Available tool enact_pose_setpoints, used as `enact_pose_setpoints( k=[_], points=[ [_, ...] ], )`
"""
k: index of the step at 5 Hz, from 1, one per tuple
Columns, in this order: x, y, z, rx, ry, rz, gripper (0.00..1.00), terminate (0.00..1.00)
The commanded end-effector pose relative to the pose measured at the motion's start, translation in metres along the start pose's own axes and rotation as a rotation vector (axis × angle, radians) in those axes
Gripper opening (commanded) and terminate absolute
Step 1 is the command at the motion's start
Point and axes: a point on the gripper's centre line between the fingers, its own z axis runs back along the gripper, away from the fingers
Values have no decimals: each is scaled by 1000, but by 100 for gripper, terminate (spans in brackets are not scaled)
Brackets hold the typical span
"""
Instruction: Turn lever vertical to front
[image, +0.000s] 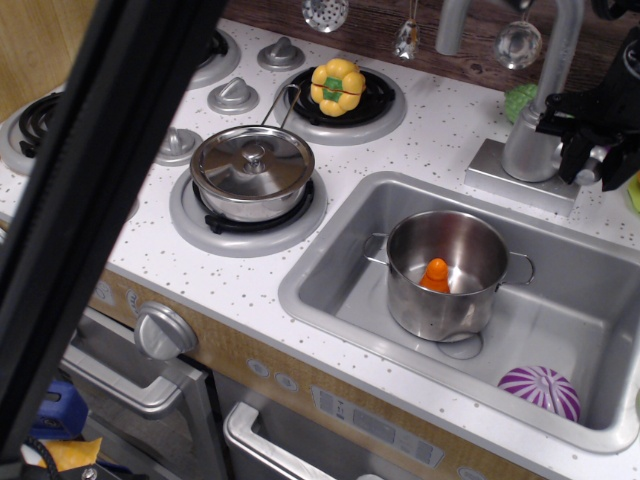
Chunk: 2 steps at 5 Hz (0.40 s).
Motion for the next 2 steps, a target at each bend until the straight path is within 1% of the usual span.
enact_pose_setpoints(
  k=[1,2],
  points=[
    [-23,22,-5,23,-11,37,0,0],
    [-23,27,-13,5,-21,27,0,100]
  ],
)
